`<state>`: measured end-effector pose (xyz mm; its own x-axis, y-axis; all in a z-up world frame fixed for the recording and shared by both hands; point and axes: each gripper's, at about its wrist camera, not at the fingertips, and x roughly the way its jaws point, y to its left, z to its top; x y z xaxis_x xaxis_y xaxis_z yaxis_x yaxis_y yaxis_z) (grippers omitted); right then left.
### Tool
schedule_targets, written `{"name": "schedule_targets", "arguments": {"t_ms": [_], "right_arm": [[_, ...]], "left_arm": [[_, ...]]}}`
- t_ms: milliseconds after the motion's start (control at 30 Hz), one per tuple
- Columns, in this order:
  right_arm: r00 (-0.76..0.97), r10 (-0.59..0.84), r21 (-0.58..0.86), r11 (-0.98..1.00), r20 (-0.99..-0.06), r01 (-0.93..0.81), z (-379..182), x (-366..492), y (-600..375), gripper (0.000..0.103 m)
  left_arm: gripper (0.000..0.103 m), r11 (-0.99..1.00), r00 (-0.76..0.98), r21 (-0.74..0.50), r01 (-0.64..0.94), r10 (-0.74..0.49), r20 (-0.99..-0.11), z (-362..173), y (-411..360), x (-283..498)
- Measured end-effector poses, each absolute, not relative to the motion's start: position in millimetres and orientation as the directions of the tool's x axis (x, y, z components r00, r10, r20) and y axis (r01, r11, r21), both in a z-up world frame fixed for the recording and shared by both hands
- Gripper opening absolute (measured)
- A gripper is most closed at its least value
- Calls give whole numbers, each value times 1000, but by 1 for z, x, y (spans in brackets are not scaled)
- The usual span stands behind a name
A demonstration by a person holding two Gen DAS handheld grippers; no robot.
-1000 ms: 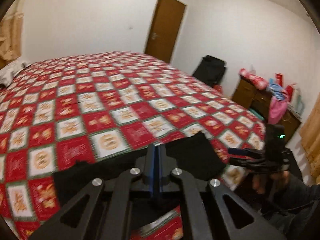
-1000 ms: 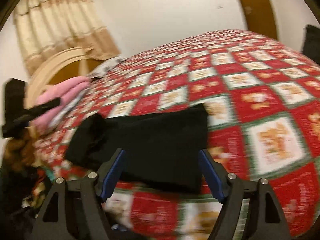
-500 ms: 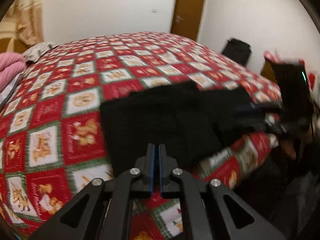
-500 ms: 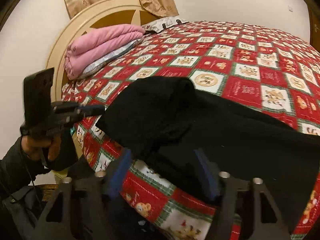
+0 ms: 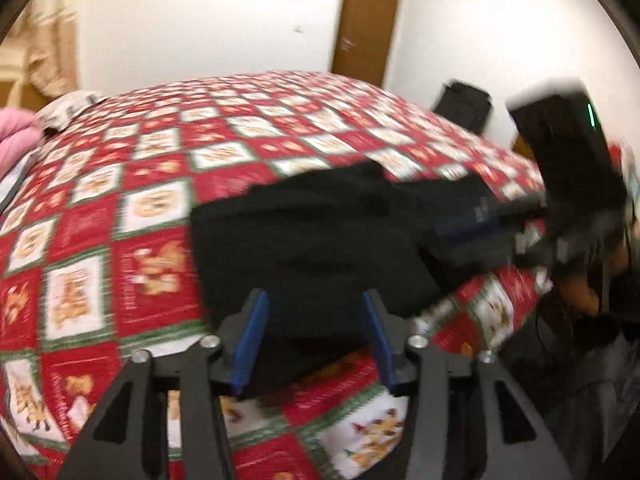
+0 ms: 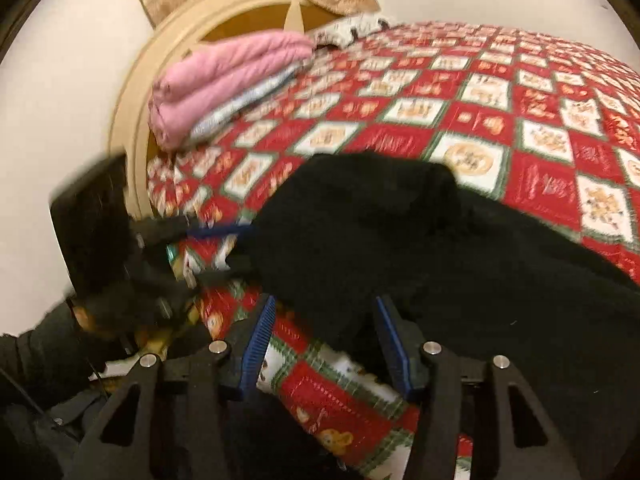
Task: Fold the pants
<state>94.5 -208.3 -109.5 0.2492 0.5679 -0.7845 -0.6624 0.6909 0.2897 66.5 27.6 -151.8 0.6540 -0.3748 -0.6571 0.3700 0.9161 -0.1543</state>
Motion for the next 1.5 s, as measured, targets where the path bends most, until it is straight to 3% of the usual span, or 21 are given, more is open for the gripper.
{"name": "schedule_targets", "arguments": {"t_ms": [67, 133, 200, 300, 533, 600, 733, 767, 800, 867, 1333, 1367, 1400, 1500], "right_arm": [[232, 526, 274, 711, -818, -647, -123, 94, -200, 52], [218, 514, 286, 726, -829, -625, -133, 97, -197, 41], [215, 507, 294, 740, -835, -604, -139, 101, -195, 12], [232, 535, 292, 718, -812, -632, -128, 97, -192, 7], [370, 487, 155, 745, -791, -648, -84, 101, -198, 6], [395, 437, 111, 772, -808, -626, -86, 109, -204, 6], [331, 411, 154, 794, -849, -589, -112, 121, -218, 8], [346, 419, 170, 807, -840, -565, -114, 123, -225, 17], [347, 434, 200, 816, -831, -542, -114, 125, -231, 36], [360, 446, 219, 824, -820, -523, -110, 125, -238, 54], [253, 578, 448, 787, -775, -424, -138, 148, -236, 53], [260, 578, 447, 789, -774, -423, -137, 148, -235, 45], [268, 575, 442, 791, -773, -423, -135, 148, -234, 27], [270, 589, 444, 778, -762, -444, -132, 146, -232, 15]], "left_arm": [[64, 930, 674, -176, 322, -356, -648, -151, 42, 68], [68, 932, 675, -219, 290, -361, -643, -156, 51, 73], [68, 928, 663, -264, 262, -372, -650, -162, 57, 76], [68, 925, 656, -286, 251, -380, -652, -166, 60, 78], [68, 921, 657, -284, 268, -390, -644, -166, 54, 81], [68, 922, 652, -273, 276, -388, -652, -170, 49, 84], [68, 918, 619, -271, 288, -395, -679, -179, 42, 87], [68, 921, 616, -263, 288, -389, -685, -181, 41, 87], [68, 920, 613, -261, 294, -391, -687, -183, 39, 87], [68, 918, 607, -262, 299, -394, -690, -184, 38, 87], [68, 916, 596, -293, 273, -401, -696, -193, 46, 93], [68, 915, 596, -297, 272, -402, -695, -194, 46, 93], [68, 914, 595, -302, 271, -406, -694, -194, 46, 93], [68, 914, 595, -303, 270, -406, -693, -193, 47, 93]]}}
